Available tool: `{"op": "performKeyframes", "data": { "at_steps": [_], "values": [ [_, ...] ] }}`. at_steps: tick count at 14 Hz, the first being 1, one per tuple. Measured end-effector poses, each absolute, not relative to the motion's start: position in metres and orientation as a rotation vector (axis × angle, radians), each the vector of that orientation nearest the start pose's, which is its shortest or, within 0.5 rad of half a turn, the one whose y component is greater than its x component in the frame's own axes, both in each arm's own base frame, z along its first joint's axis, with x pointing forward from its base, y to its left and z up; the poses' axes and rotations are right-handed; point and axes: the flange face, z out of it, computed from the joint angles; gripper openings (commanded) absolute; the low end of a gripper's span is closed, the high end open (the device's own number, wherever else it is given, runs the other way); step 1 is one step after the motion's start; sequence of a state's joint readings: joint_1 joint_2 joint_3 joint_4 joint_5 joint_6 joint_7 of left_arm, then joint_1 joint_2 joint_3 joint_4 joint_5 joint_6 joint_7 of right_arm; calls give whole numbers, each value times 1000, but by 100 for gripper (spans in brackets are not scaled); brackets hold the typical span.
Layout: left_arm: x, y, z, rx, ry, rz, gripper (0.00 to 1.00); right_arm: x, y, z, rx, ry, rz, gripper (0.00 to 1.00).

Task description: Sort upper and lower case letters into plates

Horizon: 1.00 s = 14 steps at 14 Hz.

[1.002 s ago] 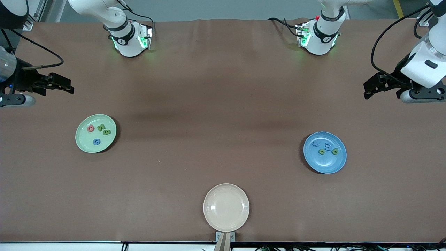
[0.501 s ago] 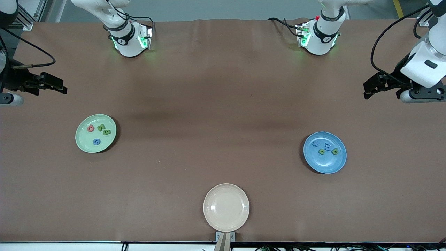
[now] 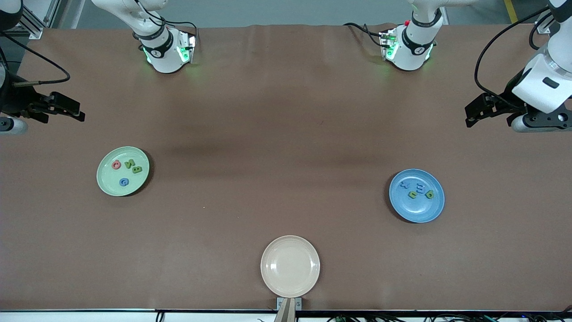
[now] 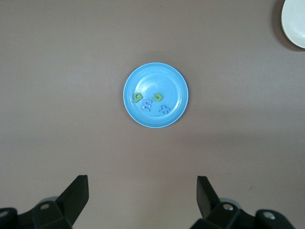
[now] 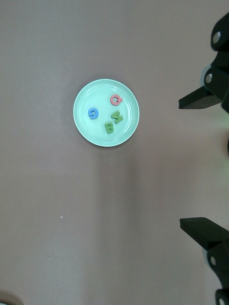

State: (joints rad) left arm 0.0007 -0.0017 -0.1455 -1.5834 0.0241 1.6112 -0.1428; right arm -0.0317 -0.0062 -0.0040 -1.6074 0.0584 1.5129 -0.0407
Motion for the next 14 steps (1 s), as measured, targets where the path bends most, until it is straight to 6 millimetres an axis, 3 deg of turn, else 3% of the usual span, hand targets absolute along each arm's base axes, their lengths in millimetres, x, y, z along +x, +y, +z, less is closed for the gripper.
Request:
{"op": "performKeyframes", "data": {
  "at_steps": [3,8,10,14],
  "values": [
    [552,-78,623,-3121,4,-51,100,547,-16,613,-3080,0,93,100],
    [552,-78,624,-3121,4,-54,100,547,-34,661,-3088,47,-73,100],
    [552,-78,625,-3122,3,-57,100,546,-44,666,-3088,73,-87,100],
    [552,-76,630,-3122,12,-72,100,546,-44,666,-3088,72,-87,100]
  ]
}}
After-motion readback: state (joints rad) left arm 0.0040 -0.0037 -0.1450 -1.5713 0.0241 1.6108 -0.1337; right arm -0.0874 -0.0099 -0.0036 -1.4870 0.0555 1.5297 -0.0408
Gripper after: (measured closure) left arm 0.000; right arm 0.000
